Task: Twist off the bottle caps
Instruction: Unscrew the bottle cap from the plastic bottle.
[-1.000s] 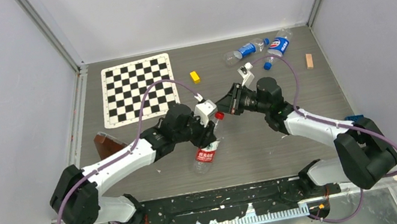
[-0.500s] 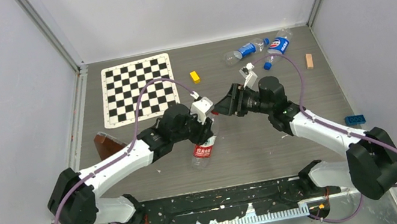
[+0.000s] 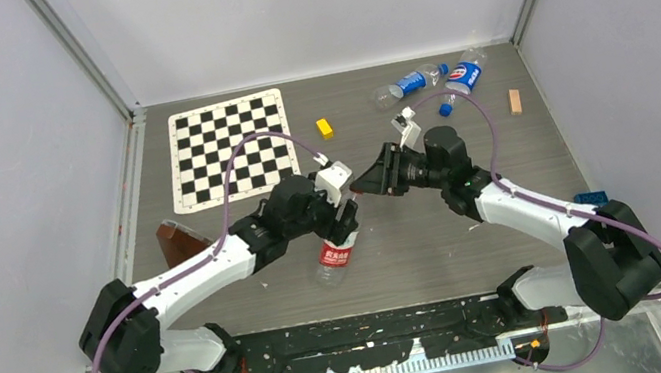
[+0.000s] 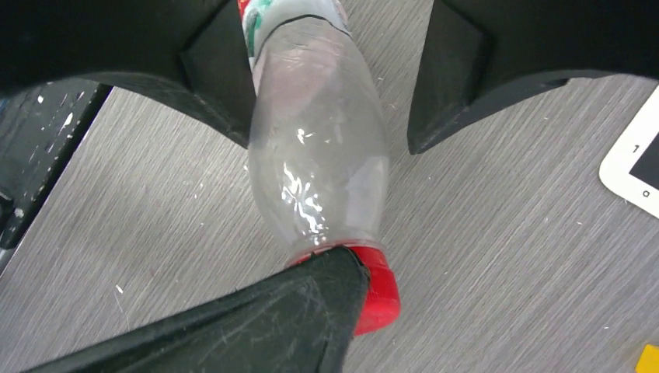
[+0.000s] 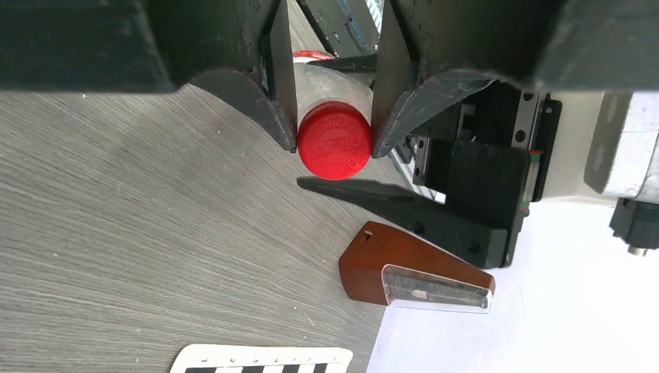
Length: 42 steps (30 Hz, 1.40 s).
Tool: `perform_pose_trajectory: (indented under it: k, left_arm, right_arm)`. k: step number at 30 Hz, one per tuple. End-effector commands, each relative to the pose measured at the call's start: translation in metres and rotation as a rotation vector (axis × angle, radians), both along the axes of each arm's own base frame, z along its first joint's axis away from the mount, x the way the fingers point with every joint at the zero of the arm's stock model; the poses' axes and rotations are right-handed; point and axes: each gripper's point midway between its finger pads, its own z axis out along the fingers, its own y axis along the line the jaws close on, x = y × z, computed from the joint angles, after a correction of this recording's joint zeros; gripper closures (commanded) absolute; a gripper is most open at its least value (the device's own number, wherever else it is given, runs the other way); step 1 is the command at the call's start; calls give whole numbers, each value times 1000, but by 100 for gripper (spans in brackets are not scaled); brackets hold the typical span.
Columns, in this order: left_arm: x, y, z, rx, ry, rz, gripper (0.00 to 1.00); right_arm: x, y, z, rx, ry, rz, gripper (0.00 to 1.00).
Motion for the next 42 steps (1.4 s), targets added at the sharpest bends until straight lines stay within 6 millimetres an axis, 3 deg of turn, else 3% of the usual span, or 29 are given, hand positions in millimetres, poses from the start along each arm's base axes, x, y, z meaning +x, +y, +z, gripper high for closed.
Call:
perform_pose_trajectory:
  k: [1,2,4,12,20,27,36,42]
  left_arm:
    - [15,-10,36,-156,-132,37,18]
    - [15,-10,38,-178,-144,44,8]
    - [15,-10,39,-209,-163,52,1]
    - [13,-4,48,-321,-236,75,0]
    - [10,-2,34,-269,-240,45,0]
    - [11,-7,25,-232,-215,22,31]
    - [12,-11,21,-210,-198,9,79]
    - [13,-9,21,-198,-220,2,92]
  right_arm:
    - [2,3,28,32,-90,7,90]
    - [3,2,29,33,-95,-3,92]
    - [4,-1,34,40,-111,-25,93]
    - [14,-16,44,69,-165,-161,95]
    - [17,-22,58,140,-179,-224,96]
    - [11,-14,60,149,-149,-166,95]
    - [10,-11,55,125,-121,-142,95]
    - [10,-10,51,108,-113,-134,95]
